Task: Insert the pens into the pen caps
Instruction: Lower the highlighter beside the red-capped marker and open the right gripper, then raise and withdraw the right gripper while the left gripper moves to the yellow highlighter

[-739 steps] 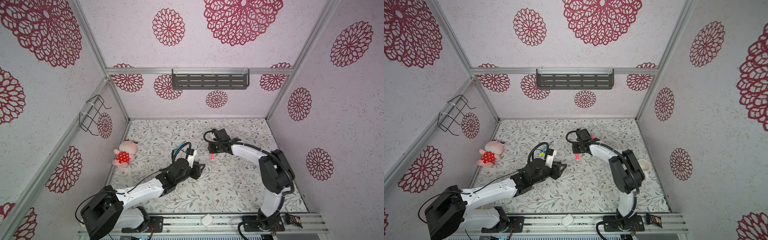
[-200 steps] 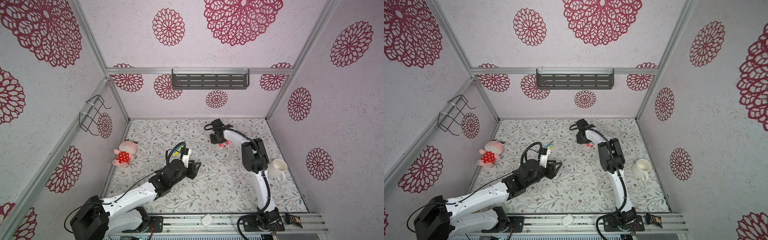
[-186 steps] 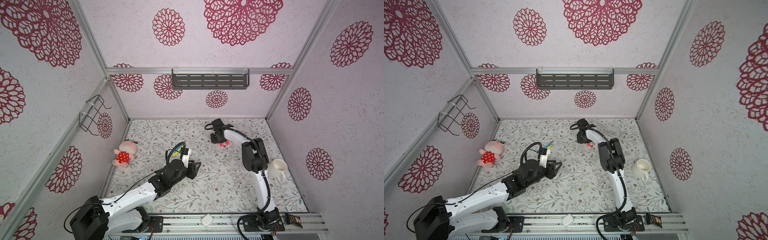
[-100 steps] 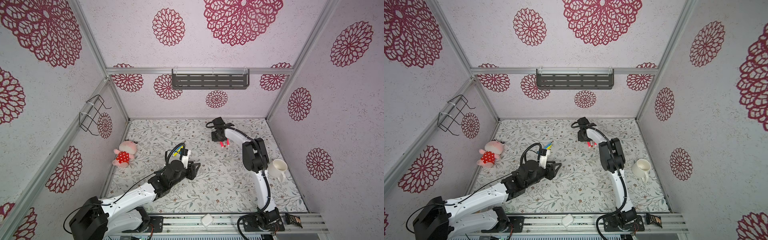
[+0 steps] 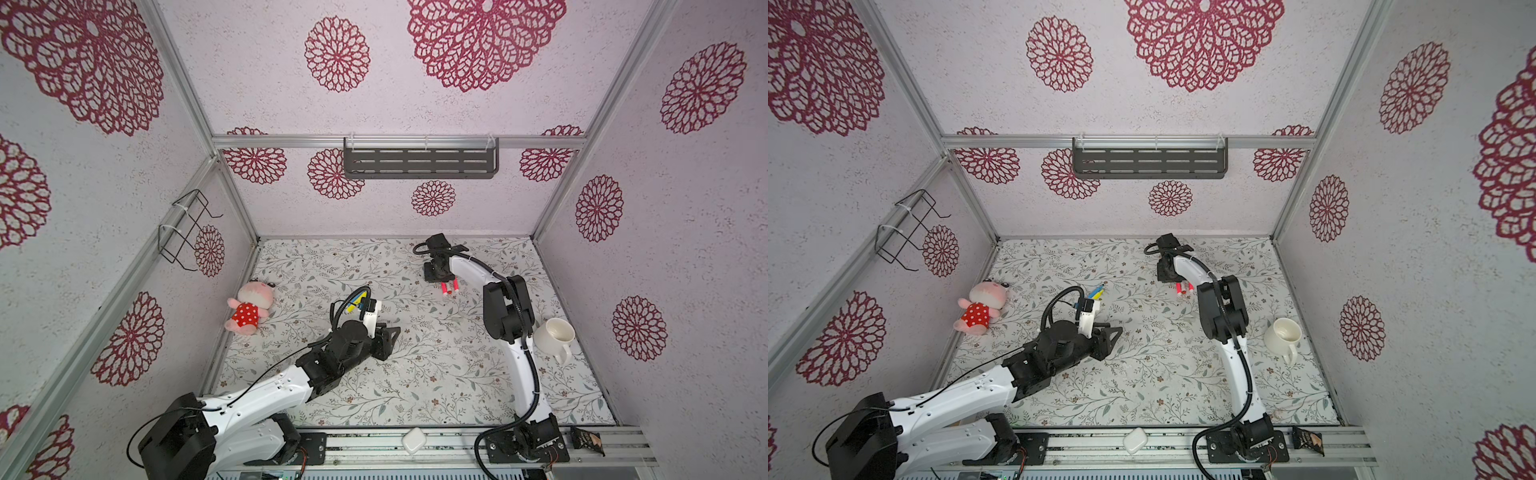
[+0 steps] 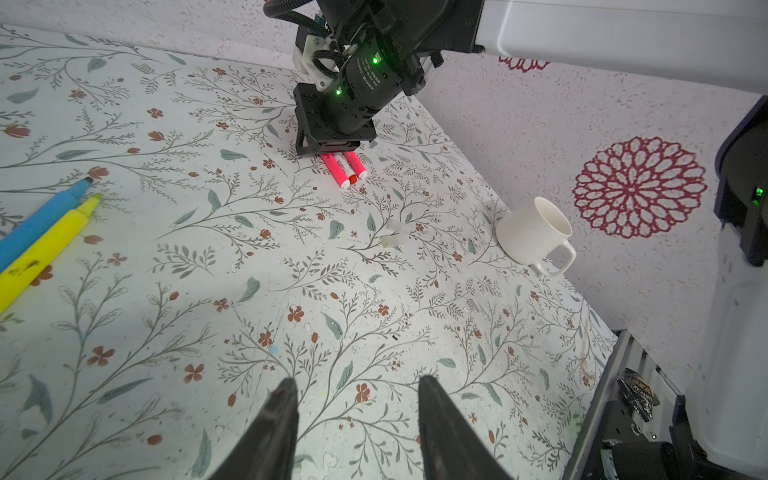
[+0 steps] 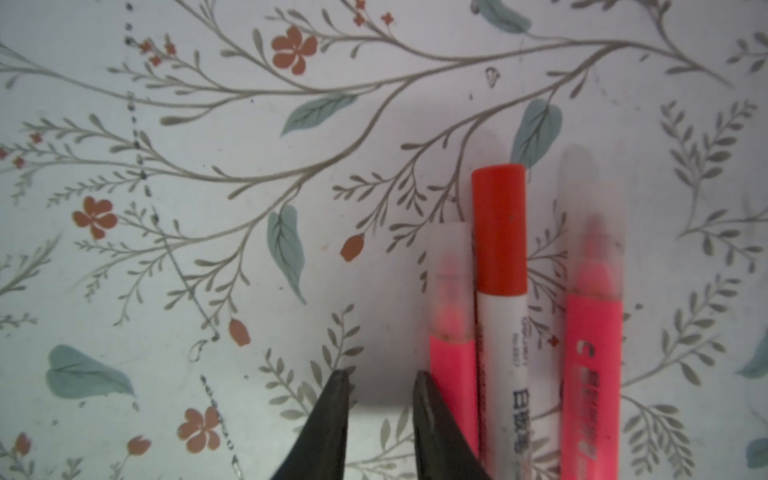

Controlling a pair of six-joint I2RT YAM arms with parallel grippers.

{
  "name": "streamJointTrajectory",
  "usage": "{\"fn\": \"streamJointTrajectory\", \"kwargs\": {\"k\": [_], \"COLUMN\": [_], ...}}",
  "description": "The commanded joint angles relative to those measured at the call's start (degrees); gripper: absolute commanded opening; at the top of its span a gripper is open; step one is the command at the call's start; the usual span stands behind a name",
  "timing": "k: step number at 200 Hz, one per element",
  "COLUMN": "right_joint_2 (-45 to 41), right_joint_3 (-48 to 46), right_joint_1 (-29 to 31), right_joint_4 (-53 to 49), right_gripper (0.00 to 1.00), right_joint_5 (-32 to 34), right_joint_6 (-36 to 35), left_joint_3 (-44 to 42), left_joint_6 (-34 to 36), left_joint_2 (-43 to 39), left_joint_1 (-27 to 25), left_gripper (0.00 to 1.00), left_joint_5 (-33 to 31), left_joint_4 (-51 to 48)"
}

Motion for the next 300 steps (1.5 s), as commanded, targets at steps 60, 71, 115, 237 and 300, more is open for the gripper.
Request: {"fn": "streamJointTrajectory", "kwargs": {"k": [60, 71, 115, 237, 300], "right_joint_2": [-15.1, -20.1, -36.6, -75.7, -85.9], "right_joint_3": [-12.4, -16.5, -30.0, -78.9, -88.3], "right_joint_1": [2.0, 2.5, 3.1, 5.2, 5.4], "right_joint_4": [10.8, 14.7, 23.3, 44.5, 42.6], "right_gripper": [0.36, 0.39, 0.47, 0.55, 0.57], "right_joint_5": [-3.0, -4.8, -11.5, -18.4, -16.1], "right_joint_6": [-0.2, -0.7, -1.4, 5.1, 7.8], "left_joint_3": [1.6, 1.9, 2.5, 23.1, 32.8], "left_joint_6": [1.0, 1.8, 1.7, 3.3, 7.9], "left_joint_2": [-0.5, -0.5, -1.4, 27.9, 39.0], "left_joint_1": [0.1, 0.1, 2.3, 26.6, 29.2], "left_gripper": [0.49, 0.49, 0.57, 0.56, 0.53], "left_joint_5": [-1.8, -2.6, -6.8, 8.1, 7.8], "left_joint_4": [-0.7, -1.1, -3.7, -17.5, -22.4]}}
